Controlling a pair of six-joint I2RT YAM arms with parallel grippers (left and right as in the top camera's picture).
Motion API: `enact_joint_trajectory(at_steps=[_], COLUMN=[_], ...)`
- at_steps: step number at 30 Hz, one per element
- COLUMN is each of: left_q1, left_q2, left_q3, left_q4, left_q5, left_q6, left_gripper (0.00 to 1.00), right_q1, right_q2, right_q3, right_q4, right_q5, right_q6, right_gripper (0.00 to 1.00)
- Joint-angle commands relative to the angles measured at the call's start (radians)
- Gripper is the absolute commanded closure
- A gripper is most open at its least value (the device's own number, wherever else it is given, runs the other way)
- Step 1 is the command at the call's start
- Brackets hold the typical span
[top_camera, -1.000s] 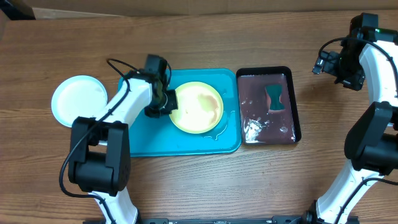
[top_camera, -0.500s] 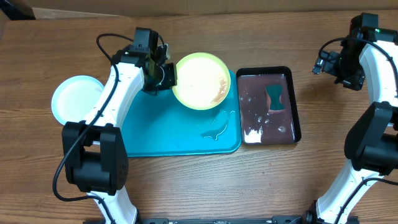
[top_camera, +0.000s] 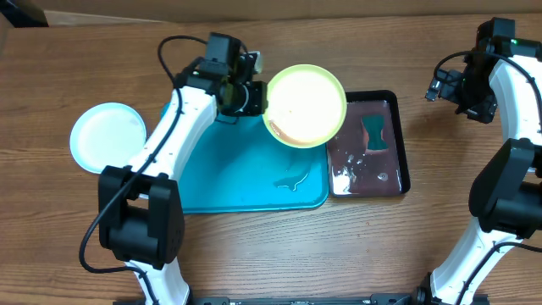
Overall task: Clean dirty plates on tray and stack at the side
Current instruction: 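Lift the yellow plate by its rim with the left gripper and tilt it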
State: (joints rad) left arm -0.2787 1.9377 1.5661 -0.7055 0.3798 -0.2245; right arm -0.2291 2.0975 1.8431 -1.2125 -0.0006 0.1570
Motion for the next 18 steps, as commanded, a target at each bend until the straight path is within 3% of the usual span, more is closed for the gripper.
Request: enact_joint_trajectory(at_steps=[1, 18], left_q1=[-0.048, -0.47], left_q2=[-0.023, -0.023], left_q3=[0.025, 0.171], left_q4=[0.016, 0.026], left_q5=[-0.044, -0.885], left_q6=[0.018, 0.02], left_gripper=[0.96, 0.96], right_q1=[-0.004, -0.004], right_q2=[-0.021, -0.021], right_q3=[0.014, 0.014], right_q4=[0.005, 0.005], right_q5=[-0.001, -0.001], right_q6=[0.008, 0.008], right_gripper=[0.0, 0.0])
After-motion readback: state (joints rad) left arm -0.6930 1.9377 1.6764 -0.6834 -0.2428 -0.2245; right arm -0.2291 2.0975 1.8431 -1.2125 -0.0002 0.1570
